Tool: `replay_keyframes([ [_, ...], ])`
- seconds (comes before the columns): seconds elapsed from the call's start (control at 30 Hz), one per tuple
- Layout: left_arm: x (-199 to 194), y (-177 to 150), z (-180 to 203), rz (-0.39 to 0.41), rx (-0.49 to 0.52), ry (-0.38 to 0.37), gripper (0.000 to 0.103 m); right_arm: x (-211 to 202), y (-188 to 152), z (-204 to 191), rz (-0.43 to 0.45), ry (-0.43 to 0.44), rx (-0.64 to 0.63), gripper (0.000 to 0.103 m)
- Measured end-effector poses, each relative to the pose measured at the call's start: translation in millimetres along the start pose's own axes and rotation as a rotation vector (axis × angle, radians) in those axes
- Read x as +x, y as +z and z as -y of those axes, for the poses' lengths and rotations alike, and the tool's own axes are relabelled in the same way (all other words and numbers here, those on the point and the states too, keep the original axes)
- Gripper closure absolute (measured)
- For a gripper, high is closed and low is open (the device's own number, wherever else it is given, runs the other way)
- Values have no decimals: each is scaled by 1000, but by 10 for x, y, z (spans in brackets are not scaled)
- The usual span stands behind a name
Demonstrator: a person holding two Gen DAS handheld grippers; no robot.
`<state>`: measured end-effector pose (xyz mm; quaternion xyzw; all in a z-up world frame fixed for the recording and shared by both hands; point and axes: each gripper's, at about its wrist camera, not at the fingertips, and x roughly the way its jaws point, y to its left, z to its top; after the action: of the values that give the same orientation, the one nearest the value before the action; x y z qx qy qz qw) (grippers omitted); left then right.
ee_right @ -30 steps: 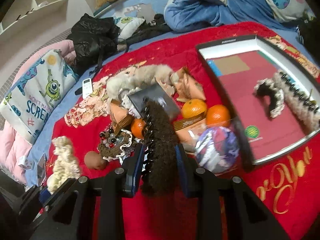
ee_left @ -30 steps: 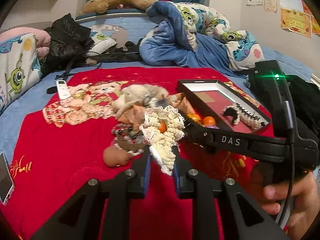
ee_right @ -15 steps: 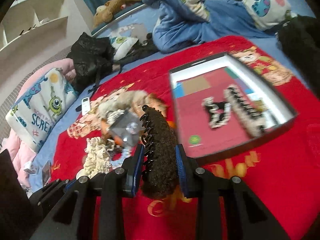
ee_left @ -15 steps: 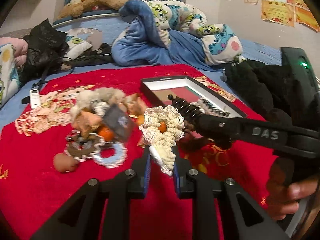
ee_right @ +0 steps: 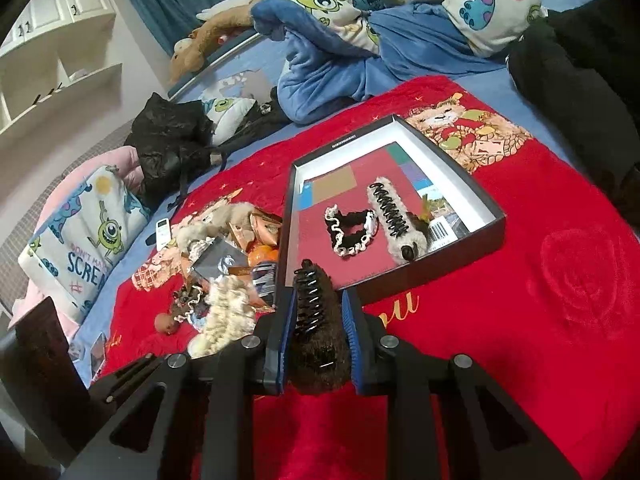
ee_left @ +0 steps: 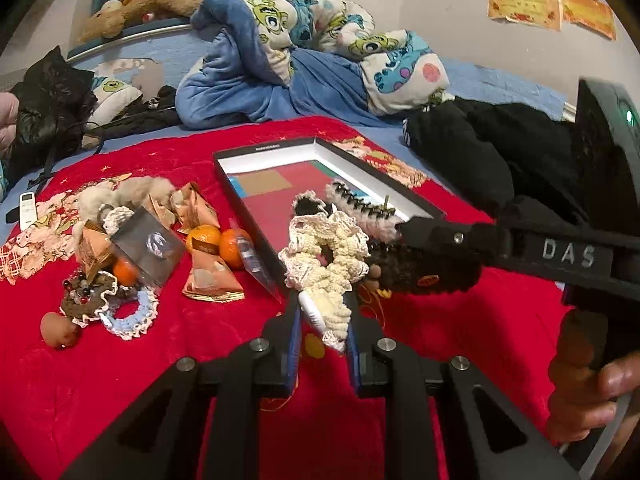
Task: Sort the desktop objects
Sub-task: 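Carry cream scrunchie in left gripper and brown clip in right gripper toward box, then open left gripper to drop cream scrunchie in box while right gripper releases brown clip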
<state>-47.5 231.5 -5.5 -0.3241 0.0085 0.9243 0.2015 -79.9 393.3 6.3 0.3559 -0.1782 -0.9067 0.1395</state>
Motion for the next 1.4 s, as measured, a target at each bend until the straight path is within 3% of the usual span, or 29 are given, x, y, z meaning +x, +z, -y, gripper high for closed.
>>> replay_keyframes([
  [0.53, 229, 54, -16, -53, -25, -26, 83, 123, 11, -62, -17, 4, 8, 81],
  [0.87, 501, 177, 8, -71, -11, -34, 83, 213, 197, 93, 1, 17, 69, 81],
  [1.4, 1204, 508, -80, -113, -19, -48, 84, 938, 508, 278, -61, -72, 102, 82],
])
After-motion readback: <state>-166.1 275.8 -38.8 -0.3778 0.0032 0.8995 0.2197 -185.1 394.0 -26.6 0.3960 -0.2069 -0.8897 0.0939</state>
